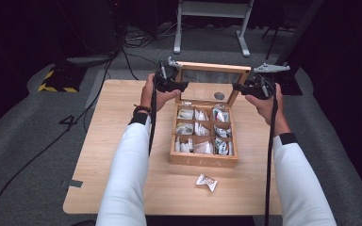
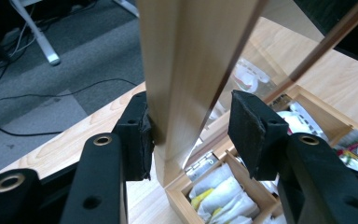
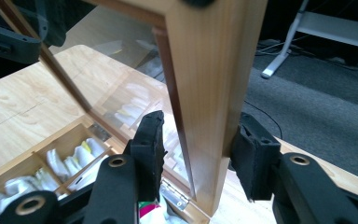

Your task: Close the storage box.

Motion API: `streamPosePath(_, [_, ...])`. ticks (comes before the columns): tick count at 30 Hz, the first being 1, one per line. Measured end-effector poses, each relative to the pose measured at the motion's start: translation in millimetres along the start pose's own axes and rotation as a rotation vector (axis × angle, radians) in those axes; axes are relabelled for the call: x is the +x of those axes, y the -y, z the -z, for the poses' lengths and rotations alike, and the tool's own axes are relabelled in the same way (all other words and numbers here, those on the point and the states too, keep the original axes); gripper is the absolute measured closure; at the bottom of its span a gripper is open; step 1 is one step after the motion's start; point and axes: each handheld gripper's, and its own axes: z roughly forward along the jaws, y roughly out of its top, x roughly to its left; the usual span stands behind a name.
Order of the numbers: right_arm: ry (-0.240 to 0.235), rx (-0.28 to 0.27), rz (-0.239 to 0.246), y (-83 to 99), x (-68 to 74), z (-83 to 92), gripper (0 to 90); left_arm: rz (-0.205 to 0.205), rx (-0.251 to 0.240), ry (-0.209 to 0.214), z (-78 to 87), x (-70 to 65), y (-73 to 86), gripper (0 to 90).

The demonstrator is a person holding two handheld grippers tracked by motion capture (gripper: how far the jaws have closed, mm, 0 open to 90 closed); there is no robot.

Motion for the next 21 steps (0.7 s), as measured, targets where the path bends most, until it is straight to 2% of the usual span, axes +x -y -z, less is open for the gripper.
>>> streamPosePath(4, [0.005, 0.006, 0.010, -1.5, 3.8, 4.5, 57.0, -0.011, 0.003, -0.001, 3.9, -2.8, 0.4, 52.3])
streamPosePath(8, [0.007, 0.007, 0.012, -0.1, 7.1, 8.3, 56.9, -0.043, -0.014, -0.007, 8.9, -6.5, 3.2, 53.2])
streamPosePath(11, [0.019, -0.014, 0.001, 5.6, 10.5, 9.9, 56.6, -0.033, -0.040, -0.015, 9.2, -9.4, 8.4, 53.4])
streamPosePath(13, [0.031, -0.017, -0.004, 7.1, 13.0, 10.8, 56.3, -0.038, -0.039, -0.019, 10.8, -11.3, 9.5, 52.9])
streamPosePath(16, [0.035, -0.005, 0.023, 8.3, 17.4, 14.7, 56.9, -0.046, -0.044, -0.001, 15.7, -12.2, 12.6, 53.5])
streamPosePath(17, [0.035, -0.004, 0.032, 8.6, 18.1, 15.9, 57.1, -0.037, -0.055, 0.010, 18.6, -12.1, 14.0, 53.5])
streamPosePath(21, [0.026, -0.025, 0.029, 9.2, 19.2, 26.1, 58.8, -0.027, -0.094, 0.021, 28.4, -13.1, 15.0, 53.9])
